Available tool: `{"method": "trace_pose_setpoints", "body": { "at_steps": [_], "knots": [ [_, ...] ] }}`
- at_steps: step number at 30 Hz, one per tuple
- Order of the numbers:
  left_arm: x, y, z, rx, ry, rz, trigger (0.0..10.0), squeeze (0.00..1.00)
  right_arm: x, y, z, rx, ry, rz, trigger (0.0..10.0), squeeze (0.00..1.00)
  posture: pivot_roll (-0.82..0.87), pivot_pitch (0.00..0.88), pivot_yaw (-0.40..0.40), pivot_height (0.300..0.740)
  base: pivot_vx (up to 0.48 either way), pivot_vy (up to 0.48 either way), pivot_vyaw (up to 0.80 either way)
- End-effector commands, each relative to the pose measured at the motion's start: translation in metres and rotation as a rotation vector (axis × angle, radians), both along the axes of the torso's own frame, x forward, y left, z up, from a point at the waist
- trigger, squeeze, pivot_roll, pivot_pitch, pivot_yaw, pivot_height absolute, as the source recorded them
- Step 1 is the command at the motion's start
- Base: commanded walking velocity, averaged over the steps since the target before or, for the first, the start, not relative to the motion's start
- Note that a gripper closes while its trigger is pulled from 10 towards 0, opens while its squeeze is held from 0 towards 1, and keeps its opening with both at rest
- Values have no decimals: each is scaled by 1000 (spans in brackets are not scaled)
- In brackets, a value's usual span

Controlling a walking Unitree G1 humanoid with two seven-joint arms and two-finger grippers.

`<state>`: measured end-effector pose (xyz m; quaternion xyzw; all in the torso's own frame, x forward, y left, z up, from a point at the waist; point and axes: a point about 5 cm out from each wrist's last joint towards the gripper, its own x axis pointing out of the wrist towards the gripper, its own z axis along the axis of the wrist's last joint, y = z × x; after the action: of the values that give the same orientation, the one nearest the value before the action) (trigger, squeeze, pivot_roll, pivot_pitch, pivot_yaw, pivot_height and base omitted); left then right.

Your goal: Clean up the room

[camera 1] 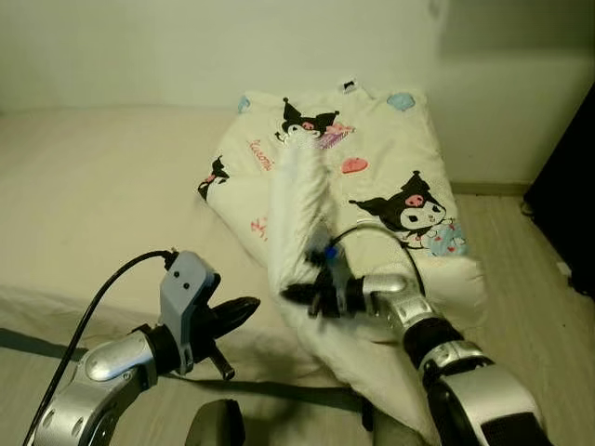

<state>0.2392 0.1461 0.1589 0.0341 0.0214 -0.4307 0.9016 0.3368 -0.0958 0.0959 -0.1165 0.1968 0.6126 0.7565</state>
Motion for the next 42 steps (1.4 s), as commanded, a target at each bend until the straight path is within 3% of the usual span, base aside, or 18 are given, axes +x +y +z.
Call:
{"method": "trace_pose_setpoints", "body": {
  "at_steps": [1, 5, 6, 10, 11, 13, 18, 20, 21, 22, 23, 24, 32, 33, 34, 38, 41, 42],
  "knots": [
    [-2, 0, 0, 6, -3, -14, 10000, 0, -10, 6, -4, -29, -2, 145, 1725, 0, 10, 194, 77, 587, 0, 0, 0],
    [-2, 0, 0, 5, -5, -18, 10000, 0, -19, 4, -10, -66, 6, 227, 1804, 0, 9, 194, 79, 587, 0, 0, 0],
    [-1, -1, 0, 5, -6, -19, 10000, 0, -23, 3, -13, -79, 5, 265, 3020, 0, 7, 194, 82, 587, 0, 0, 0],
    [2, 0, 1, 4, -23, -1, 10000, 0, -29, 3, -16, -96, 4, 323, 3373, 0, 6, 194, 86, 587, 0, 0, 0],
    [10, 6, 1, 14, -36, 76, 10000, 0, -31, 2, -18, -106, 3, 343, 4392, 0, 6, 194, 86, 587, 0, 0, 0],
    [22, 20, -1, 46, -49, 221, 10000, 0, -33, 2, -18, -113, 3, 355, 4392, 0, 6, 194, 86, 587, 0, 0, 0],
    [24, 52, -9, 109, -34, 309, 10000, 0, -36, 0, -18, -133, 6, 392, 4941, 0, 5, 191, 86, 587, 0, 0, 0],
    [23, 54, -10, 117, -28, 308, 10000, 0, -37, 0, -19, -138, 7, 401, 4941, 0, 5, 191, 86, 587, 0, 0, 0],
    [21, 57, -13, 130, -18, 309, 10000, 0, -39, 1, -19, -142, 5, 415, 7176, 0, 4, 190, 86, 587, 0, 0, 0],
    [19, 61, -15, 139, -9, 314, 10000, 0, -40, 1, -20, -143, 7, 425, 8471, 0, 4, 190, 86, 587, 0, 0, 0],
    [19, 61, -15, 139, -9, 314, 10000, 0, -40, 1, -20, -143, 7, 425, 8471, 0, 4, 190, 86, 587, 0, 0, 0],
    [13, 69, -19, 163, 7, 316, 10000, 0, -44, 3, -20, -142, 9, 444, 10000, 0, 5, 189, 87, 587, 0, 0, 0],
    [3, 76, -24, 175, 45, 279, 10000, 0, -44, 4, -20, -144, 13, 441, 10000, 43, 11, 187, 83, 587, 0, 0, 0],
    [1, 77, -26, 179, 56, 262, 10000, 0, -43, 5, -20, -143, 25, 427, 10000, 337, 11, 187, 83, 587, 0, 0, 0],
    [-2, 77, -28, 187, 68, 246, 10000, 0, -42, 5, -19, -136, 52, 414, 10000, 1000, 8, 184, 83, 587, 0, 0, 0],
    [-4, 77, -30, 189, 83, 224, 10000, 0, -42, 5, -17, -129, 90, 412, 10000, 1000, 8, 184, 83, 587, 0, 0, 0],
    [-4, 74, -32, 191, 81, 211, 10000, 0, -43, 4, -17, -162, 15, 420, 10000, 1000, 7, 181, 82, 587, 0, 0, 0],
    [-3, 72, -32, 194, 75, 207, 10000, 0, -45, 3, -17, -181, 2, 436, 10000, 0, 3, 181, 82, 587, 0, 0, 0]
  ]
}}
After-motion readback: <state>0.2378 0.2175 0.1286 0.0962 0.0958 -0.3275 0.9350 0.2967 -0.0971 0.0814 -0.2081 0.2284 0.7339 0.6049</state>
